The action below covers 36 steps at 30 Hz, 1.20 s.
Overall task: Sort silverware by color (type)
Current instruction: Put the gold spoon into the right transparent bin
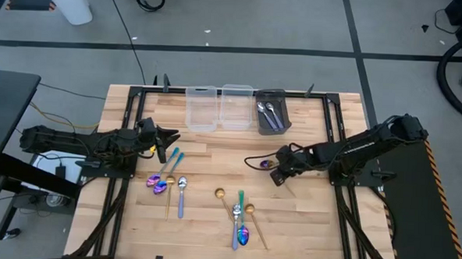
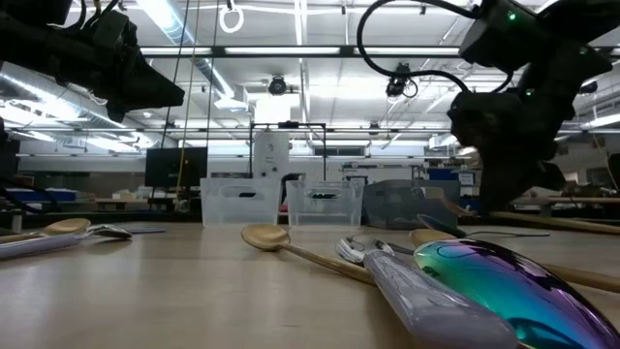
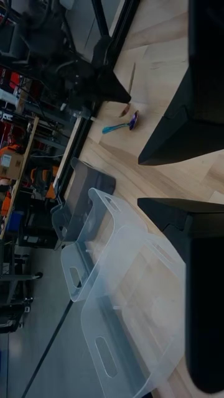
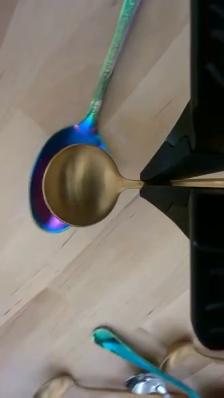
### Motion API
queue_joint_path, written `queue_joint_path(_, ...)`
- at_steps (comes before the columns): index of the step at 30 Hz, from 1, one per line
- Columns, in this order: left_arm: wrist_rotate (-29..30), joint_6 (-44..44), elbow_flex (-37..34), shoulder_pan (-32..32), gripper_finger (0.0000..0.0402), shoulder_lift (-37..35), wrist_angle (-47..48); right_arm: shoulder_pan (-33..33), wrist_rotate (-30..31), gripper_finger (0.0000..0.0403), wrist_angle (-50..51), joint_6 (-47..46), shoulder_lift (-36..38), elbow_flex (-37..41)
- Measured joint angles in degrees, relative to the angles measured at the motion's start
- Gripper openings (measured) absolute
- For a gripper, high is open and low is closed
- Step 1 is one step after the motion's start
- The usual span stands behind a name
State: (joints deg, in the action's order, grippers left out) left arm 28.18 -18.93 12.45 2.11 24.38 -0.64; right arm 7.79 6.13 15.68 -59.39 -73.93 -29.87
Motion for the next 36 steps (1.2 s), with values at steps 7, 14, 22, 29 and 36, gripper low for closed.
queue_joint_path(7,0.0,0.0,0.0,0.0,0.0102,0.0,-0.1,-1.2,-0.6,0.0020,-5.5,1.8,0.0,0.0)
queue_joint_path(14,0.0,0.0,0.0,0.0,0.0102,0.0,-1.2,-2.5,-1.3,0.0020,-10.4,3.1,0.0,0.0)
queue_joint_path(22,0.0,0.0,0.0,0.0,0.0102,0.0,-1.2,-4.1,-1.3,0.0020,-16.8,6.0,0.0,0.0)
queue_joint_path(29,0.0,0.0,0.0,0.0,0.0102,0.0,-1.3,-6.8,-1.7,0.0020,-22.5,9.4,0.0,0.0)
queue_joint_path(36,0.0,0.0,0.0,0.0,0.0102,0.0,-1.3,-10.0,-4.9,0.0020,-30.4,11.9,0.0,0.0)
